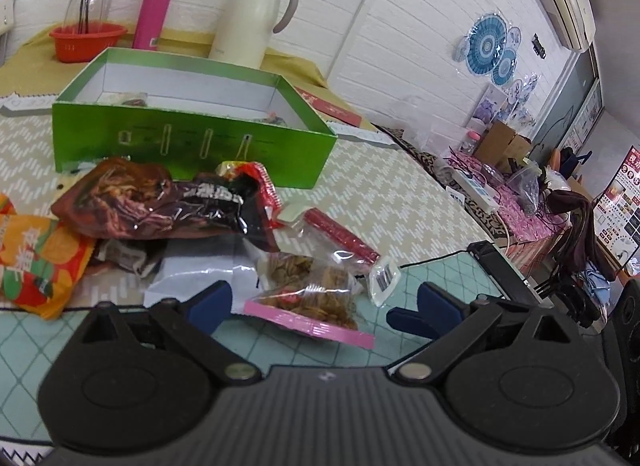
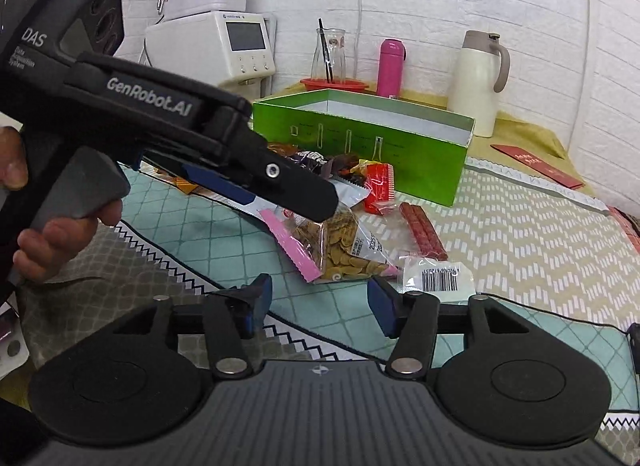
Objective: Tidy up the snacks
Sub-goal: 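Grasp the clear bag with the pink strip using the right gripper, then carry the pink-strip bag into the green box and open the right gripper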
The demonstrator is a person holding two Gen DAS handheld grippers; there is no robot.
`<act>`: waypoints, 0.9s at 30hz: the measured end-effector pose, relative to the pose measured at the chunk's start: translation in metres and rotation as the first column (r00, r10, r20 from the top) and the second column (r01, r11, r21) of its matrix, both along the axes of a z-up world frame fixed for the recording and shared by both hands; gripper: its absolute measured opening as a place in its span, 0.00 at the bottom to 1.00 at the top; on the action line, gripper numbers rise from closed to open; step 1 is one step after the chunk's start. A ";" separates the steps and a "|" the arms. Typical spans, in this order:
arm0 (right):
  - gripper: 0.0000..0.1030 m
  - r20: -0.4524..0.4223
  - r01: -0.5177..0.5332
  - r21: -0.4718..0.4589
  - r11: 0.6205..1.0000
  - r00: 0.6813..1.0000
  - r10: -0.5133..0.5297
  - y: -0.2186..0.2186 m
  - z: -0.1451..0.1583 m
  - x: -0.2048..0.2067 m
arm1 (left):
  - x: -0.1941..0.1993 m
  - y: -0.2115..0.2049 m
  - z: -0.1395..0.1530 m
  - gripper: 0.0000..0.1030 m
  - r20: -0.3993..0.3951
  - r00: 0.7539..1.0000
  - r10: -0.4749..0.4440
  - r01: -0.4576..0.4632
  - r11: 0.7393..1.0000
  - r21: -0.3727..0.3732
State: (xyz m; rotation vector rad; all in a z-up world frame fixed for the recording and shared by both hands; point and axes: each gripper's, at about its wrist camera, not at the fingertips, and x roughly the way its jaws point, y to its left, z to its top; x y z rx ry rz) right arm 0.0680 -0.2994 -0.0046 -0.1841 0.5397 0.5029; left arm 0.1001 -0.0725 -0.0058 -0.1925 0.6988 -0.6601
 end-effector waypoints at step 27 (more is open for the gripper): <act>0.19 0.029 0.037 0.036 0.999 0.999 -0.038 0.006 0.016 0.006 | -0.019 -0.007 0.009 0.41 0.084 0.996 -0.033 0.032 0.999 0.018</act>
